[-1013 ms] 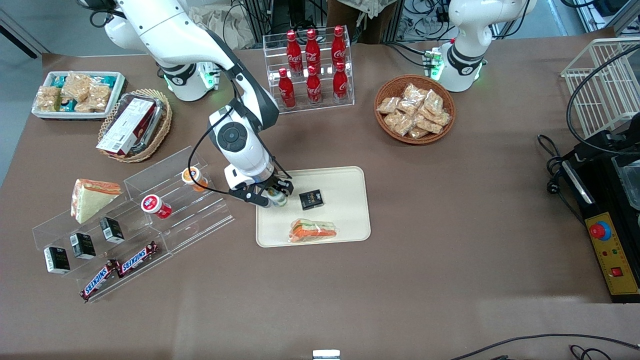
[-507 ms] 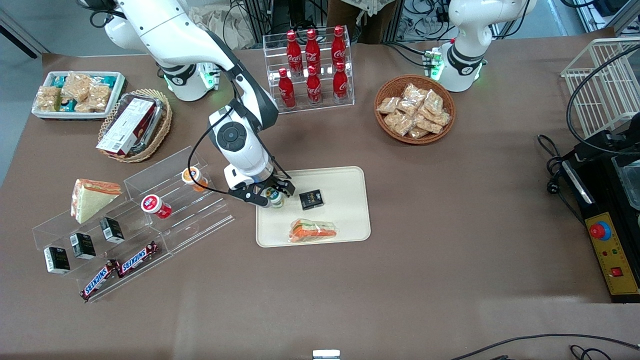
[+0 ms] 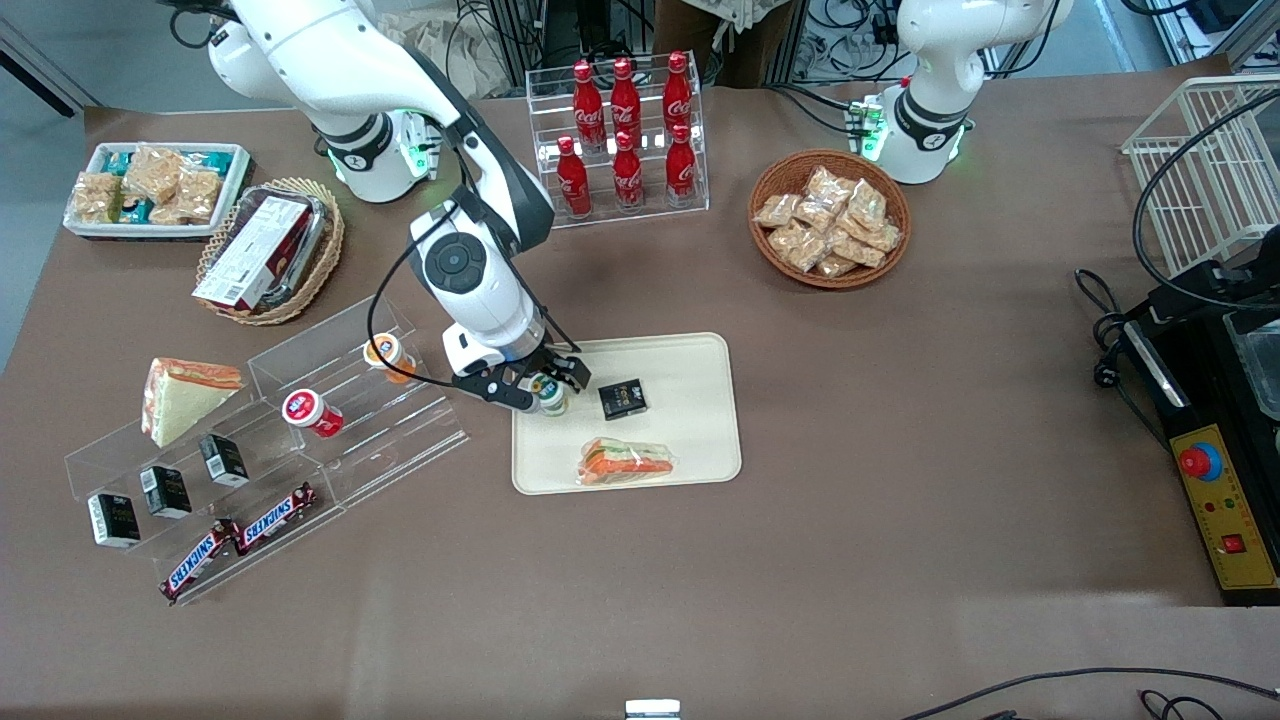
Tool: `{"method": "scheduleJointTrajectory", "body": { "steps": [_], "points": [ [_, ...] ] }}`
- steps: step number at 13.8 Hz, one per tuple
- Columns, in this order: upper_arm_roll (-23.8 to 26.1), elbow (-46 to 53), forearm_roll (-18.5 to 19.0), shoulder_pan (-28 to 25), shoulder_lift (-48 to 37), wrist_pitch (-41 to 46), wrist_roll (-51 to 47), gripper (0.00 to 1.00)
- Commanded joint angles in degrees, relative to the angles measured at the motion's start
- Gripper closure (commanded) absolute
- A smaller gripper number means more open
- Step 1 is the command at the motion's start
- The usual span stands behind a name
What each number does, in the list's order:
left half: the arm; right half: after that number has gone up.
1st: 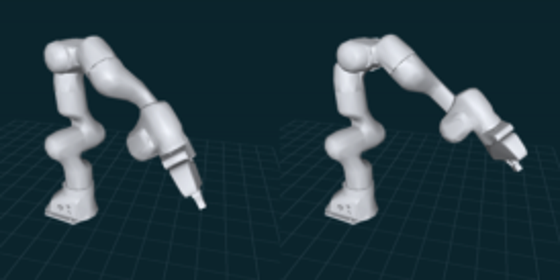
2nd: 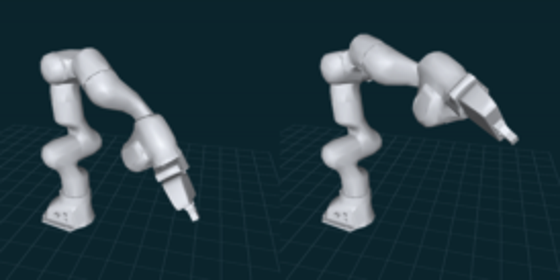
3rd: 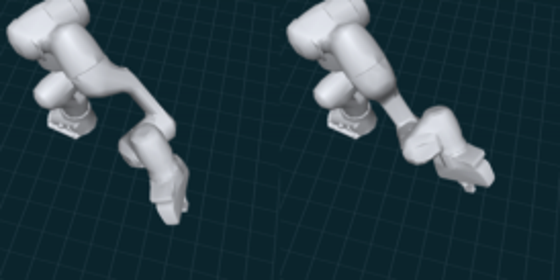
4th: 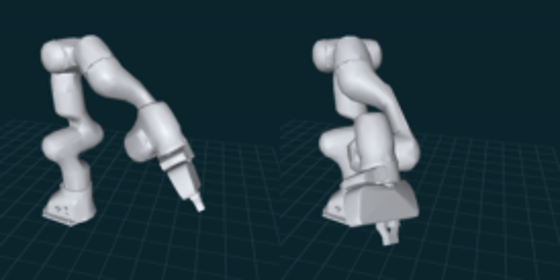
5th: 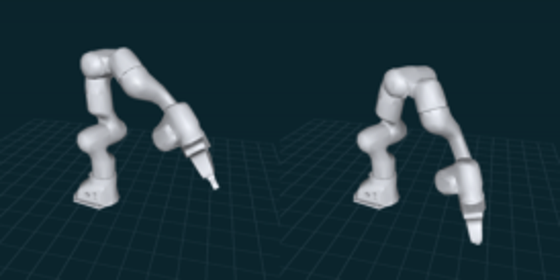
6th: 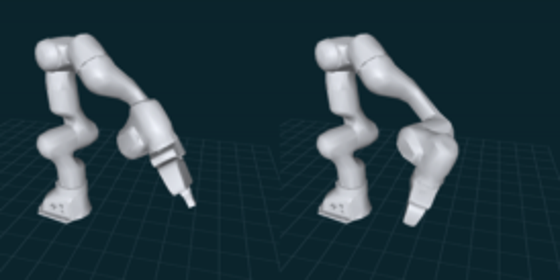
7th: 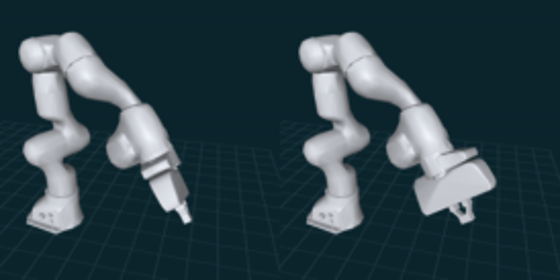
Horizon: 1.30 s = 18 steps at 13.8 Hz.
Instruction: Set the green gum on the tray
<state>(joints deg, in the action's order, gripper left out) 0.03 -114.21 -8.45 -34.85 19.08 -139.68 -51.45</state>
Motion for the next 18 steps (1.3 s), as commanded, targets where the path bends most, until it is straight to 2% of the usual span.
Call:
{"method": "scheduleJointTrajectory", "body": {
  "steps": [1,5,7,9,12,14,18],
  "points": [
    [-0.1,3.2,0.9,0.0,-4.2,7.3,0.1,0.03],
    [-0.1,16.1,0.9,0.2,-6.7,25.5,2.5,0.03],
    [-0.5,18.6,0.8,0.7,-10.2,30.2,4.5,0.02],
    [0.4,18.6,0.8,5.6,-14.0,31.1,6.9,0.02],
    [1.1,18.8,1.0,12.2,-18.8,37.7,17.6,0.02],
    [1.3,18.6,1.0,18.5,-21.5,41.7,27.0,0.02],
    [0.9,18.6,2.0,30.1,-23.6,42.5,45.3,0.02]
  ]
}}
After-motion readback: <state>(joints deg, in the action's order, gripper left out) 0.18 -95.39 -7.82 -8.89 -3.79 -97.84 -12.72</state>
